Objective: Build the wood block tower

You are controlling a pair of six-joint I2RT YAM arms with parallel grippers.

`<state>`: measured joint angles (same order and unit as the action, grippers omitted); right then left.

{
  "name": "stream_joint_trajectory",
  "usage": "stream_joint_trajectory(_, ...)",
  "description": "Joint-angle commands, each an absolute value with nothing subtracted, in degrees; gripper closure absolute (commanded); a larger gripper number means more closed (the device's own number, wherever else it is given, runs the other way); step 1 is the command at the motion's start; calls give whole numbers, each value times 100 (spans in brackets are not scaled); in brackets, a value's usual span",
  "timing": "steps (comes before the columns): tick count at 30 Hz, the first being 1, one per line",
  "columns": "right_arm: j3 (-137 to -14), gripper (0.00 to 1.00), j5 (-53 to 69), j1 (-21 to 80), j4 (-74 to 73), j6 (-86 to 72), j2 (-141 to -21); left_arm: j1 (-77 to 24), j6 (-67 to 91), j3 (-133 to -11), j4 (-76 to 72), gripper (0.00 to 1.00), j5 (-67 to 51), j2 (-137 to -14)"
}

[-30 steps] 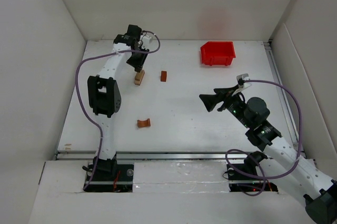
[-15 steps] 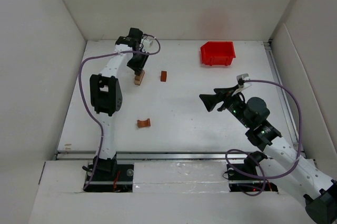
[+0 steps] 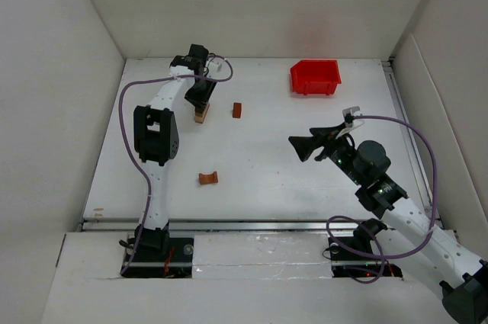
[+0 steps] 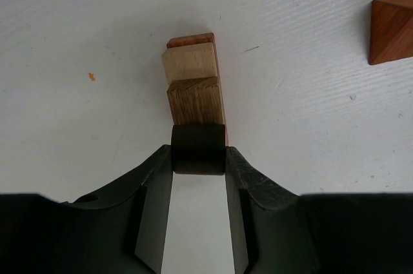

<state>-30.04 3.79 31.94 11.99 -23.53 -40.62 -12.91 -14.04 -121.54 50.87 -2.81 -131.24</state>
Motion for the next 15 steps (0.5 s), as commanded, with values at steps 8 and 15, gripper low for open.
stream_joint_trajectory(8,-3085,0,334,3287,1371,-2276,-4069,-1292,-1354,-12419,5089,77,-167,-13140)
stream_joint_trajectory(15,-3076,0,334,3287,1371,-2276,-4069,-1292,-1310,-12533,5115,75,-193,-13148)
